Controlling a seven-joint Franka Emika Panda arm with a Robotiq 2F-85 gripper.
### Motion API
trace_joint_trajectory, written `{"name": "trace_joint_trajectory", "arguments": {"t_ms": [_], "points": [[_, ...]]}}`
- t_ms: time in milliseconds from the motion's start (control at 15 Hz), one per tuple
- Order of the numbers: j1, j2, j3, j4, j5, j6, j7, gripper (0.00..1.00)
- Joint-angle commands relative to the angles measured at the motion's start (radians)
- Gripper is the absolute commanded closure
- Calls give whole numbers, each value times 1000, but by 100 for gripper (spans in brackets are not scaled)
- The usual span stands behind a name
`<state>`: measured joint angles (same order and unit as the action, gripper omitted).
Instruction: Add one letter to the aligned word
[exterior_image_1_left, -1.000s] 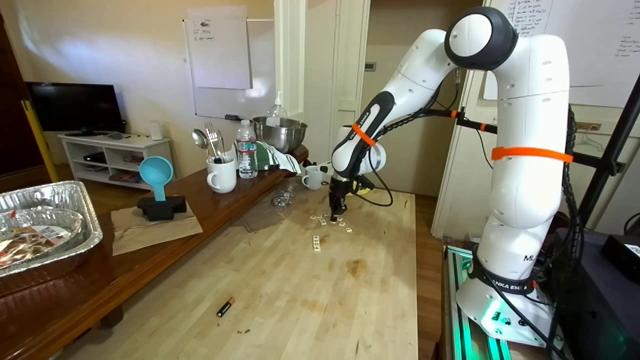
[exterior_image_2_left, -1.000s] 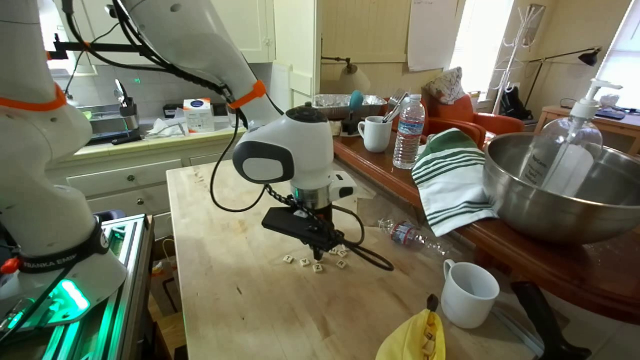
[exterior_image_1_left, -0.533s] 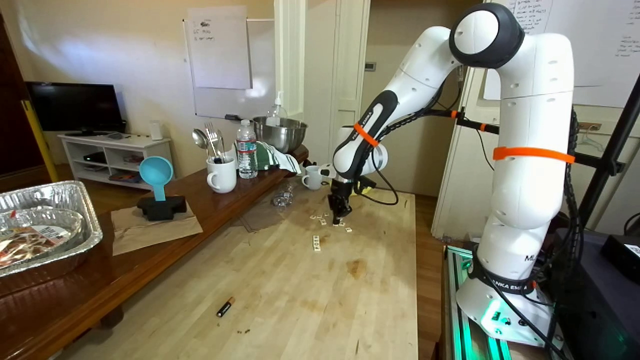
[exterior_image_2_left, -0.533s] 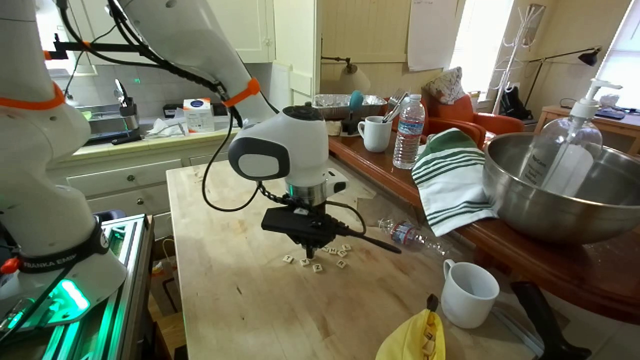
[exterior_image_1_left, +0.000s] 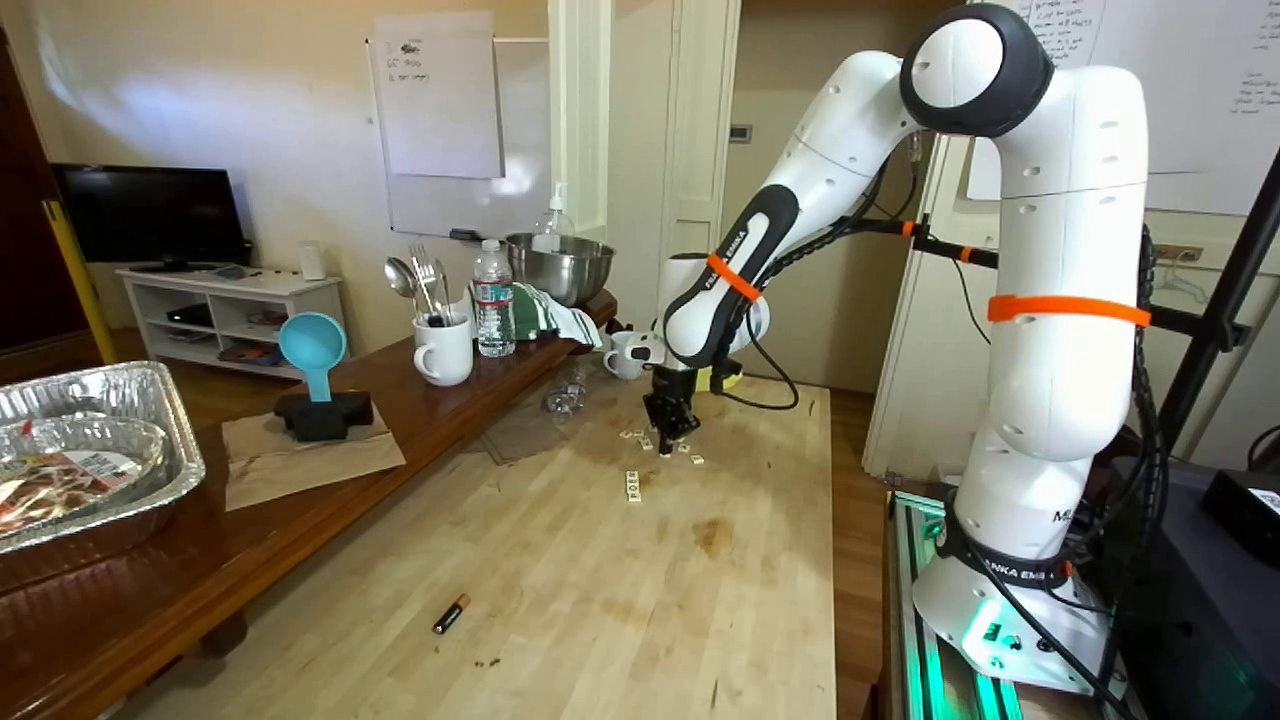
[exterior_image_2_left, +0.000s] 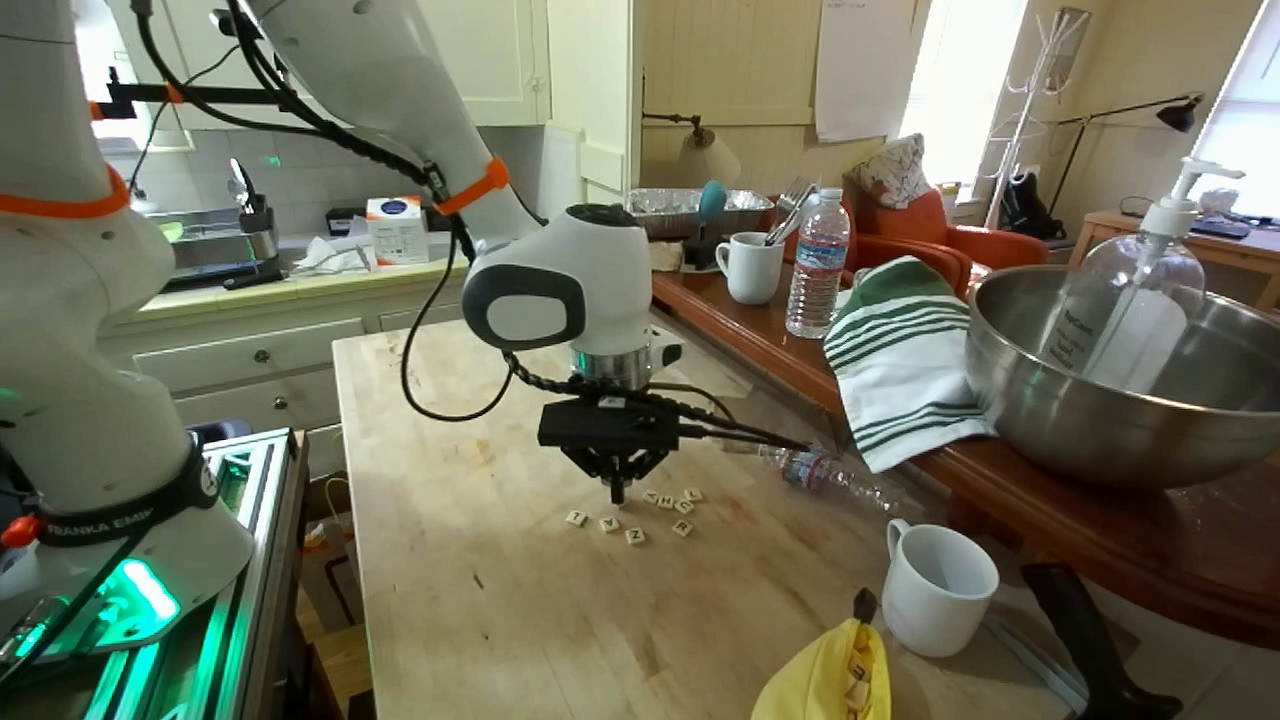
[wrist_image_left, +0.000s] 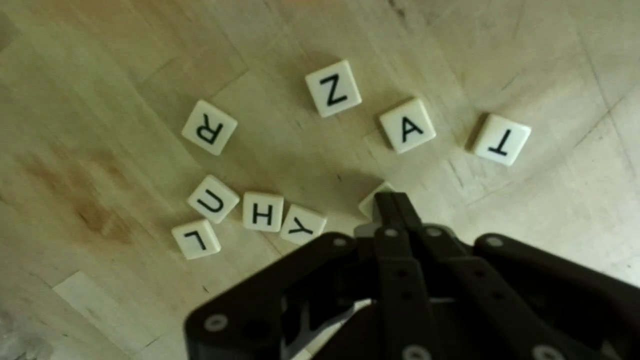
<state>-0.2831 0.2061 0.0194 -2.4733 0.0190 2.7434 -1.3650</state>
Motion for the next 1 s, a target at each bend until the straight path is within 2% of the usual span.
{"name": "trace_joint_trajectory", "arguments": {"t_ms": [0,200,467,933], "points": [[51,-6,-31,-21,-18,15,76,100],[63,-42,-37,-20,5,-22,179,100],[87,-69,-56,-25,-13,-13,363,100],[142,-63,-131,-9,-160,-23,860,100]]}}
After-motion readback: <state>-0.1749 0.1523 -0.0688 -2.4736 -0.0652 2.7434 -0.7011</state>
